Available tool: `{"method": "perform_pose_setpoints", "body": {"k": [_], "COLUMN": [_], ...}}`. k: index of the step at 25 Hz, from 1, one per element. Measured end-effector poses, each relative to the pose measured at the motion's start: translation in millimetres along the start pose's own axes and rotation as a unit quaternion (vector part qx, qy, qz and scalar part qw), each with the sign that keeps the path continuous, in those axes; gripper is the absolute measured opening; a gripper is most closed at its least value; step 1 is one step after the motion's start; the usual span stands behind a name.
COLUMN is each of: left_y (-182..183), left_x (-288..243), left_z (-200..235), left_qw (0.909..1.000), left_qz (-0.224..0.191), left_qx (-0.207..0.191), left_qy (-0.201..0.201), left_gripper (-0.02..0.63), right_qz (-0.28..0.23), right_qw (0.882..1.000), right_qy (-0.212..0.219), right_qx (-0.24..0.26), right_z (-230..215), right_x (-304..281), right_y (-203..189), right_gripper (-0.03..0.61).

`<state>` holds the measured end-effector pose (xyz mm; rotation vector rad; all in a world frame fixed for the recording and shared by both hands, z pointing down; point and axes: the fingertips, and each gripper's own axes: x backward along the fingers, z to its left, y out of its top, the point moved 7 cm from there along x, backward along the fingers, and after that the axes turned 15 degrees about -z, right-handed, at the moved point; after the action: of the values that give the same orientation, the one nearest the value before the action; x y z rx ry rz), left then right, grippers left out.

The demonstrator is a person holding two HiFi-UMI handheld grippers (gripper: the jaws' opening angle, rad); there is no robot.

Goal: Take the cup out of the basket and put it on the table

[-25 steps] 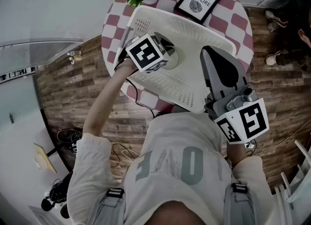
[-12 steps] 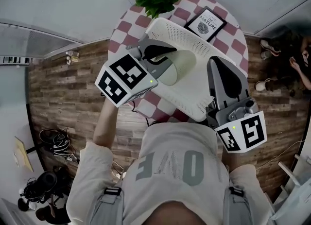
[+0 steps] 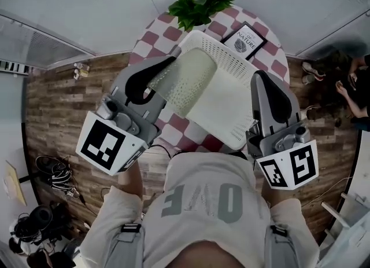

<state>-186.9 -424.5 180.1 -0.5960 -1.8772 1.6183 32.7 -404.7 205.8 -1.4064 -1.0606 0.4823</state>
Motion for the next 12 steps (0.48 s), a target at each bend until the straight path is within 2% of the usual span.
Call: {"method": "perform_pose_setpoints", "body": {"k": [2,5,9,12], "left_y": [8.2,12.1,6.3,-2.9], "left_x": [16.0,36.8,51.9,57.8], "left_z": [1.2,-1.1,-2.6,-2.3], "left_qw": [0.9981,0.9904,0.9759,0.9657], "left_qz": [-0.035,-0.084,-0.154,-0.17], "left_qx": [-0.018,-0.029,-0.045,-0.073], "left_qy": [0.047,0.105,0.148,0.182], "left_gripper": [0.021,0.021,0.021,0.021], "right_qz": [-0.012,-0.027,-0.034,-0.032], "right_qw": [1.0,0.999,0.999,0.999], "right_qy": [-0.007,-0.015,-0.02,-0.023], "right_qx": [0.002,0.01,0.037,0.031], "right_z": [3.8,10.3,18.4,23.2], "right_x": [0.4,1.0,1.3,0.2], "right_y": [3.2,5.3,5.2,1.8], "right_gripper": [0.008,0.008,0.008,0.008]}}
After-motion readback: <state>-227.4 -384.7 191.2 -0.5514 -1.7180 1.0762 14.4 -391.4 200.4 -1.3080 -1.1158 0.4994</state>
